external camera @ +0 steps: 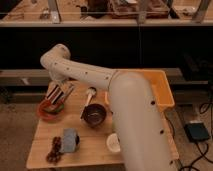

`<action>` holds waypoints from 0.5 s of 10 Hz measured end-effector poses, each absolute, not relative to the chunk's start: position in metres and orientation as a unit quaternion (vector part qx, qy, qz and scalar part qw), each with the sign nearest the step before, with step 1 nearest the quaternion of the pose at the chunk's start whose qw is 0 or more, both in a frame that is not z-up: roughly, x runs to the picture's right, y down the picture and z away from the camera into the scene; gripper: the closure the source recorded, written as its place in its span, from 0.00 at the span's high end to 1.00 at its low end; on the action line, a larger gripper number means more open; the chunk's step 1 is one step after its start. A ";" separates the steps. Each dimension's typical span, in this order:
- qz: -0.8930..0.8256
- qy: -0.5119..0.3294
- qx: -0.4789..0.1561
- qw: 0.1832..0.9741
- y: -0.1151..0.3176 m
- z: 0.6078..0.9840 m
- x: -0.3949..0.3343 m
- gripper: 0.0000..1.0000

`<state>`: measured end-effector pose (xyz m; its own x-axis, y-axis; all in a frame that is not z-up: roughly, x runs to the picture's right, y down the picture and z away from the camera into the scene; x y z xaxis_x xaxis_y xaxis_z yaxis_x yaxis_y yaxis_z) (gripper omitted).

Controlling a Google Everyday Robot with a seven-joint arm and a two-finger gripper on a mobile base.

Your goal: Place eraser in red bowl

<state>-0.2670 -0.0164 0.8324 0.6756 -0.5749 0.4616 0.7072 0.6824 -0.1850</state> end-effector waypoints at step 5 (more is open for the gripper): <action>-0.405 -0.198 -0.168 0.877 0.010 0.841 -0.298 0.06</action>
